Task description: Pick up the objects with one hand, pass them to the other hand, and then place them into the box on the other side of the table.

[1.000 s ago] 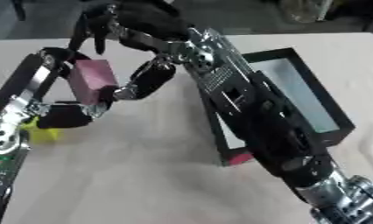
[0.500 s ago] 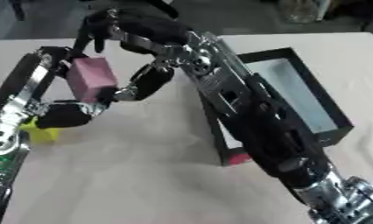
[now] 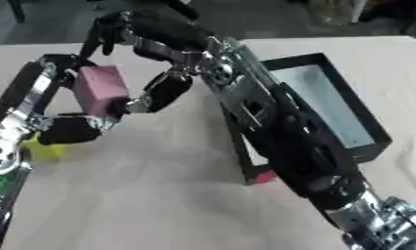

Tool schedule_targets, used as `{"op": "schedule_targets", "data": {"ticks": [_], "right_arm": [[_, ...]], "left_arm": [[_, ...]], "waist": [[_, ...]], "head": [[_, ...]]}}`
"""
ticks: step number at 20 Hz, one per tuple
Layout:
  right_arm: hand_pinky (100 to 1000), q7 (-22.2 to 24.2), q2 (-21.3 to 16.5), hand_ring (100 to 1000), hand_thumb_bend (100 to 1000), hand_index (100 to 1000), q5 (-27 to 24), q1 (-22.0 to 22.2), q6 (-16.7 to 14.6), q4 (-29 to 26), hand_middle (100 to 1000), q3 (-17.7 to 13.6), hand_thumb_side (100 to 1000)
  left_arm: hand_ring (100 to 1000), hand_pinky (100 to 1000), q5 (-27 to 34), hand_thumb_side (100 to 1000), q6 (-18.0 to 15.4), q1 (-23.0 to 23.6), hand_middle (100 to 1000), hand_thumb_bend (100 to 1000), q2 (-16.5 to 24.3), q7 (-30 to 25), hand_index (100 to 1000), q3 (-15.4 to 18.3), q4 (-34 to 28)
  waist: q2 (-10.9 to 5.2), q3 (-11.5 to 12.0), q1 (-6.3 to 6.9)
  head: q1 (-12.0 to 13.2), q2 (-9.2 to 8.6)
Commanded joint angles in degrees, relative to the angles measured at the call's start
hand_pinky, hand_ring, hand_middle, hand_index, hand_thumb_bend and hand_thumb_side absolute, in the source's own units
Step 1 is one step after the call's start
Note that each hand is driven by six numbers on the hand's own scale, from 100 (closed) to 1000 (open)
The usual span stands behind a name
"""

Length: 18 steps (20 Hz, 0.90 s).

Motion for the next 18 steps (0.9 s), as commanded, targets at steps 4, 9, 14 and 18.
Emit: {"op": "schedule_targets", "data": {"ticks": [4, 9, 14, 18], "right_arm": [[761, 0.3, -0.5, 709, 450, 764, -0.35, -0.97, 0.6, 0.49, 726, -0.62, 100], [763, 0.84, -0.46, 726, 434, 754, -1.67, -0.94, 1.13, 0.57, 723, -0.58, 100], [761, 1.3, -0.35, 730, 429, 750, -2.5, -1.0, 1.32, 0.58, 717, -0.47, 100], [760, 2.06, 0.01, 731, 428, 748, -2.75, -1.22, 1.18, 0.64, 714, -0.24, 100]], "left_arm": [[453, 700, 1.07, 100, -0.93, -0.93, 387, 212, -0.19, 0.45, 551, 0.15, -1.39], [454, 701, 1.49, 100, -1.59, -0.93, 389, 208, -0.26, 0.29, 555, 0.03, -1.38], [455, 700, 1.26, 100, -2.24, -1.09, 391, 212, -0.41, 0.34, 560, 0.0, -1.33], [455, 698, 0.42, 100, -3.06, -1.56, 392, 218, -0.7, 0.44, 561, -0.03, -1.11]], "waist": [[-1.09, -0.08, 0.53], [-1.03, -0.05, 0.54], [-1.05, 0.0, 0.45], [-1.15, 0.08, 0.29]], "head": [[-0.14, -0.62], [-0.19, -0.6], [-0.2, -0.58], [-0.14, -0.69]]}}
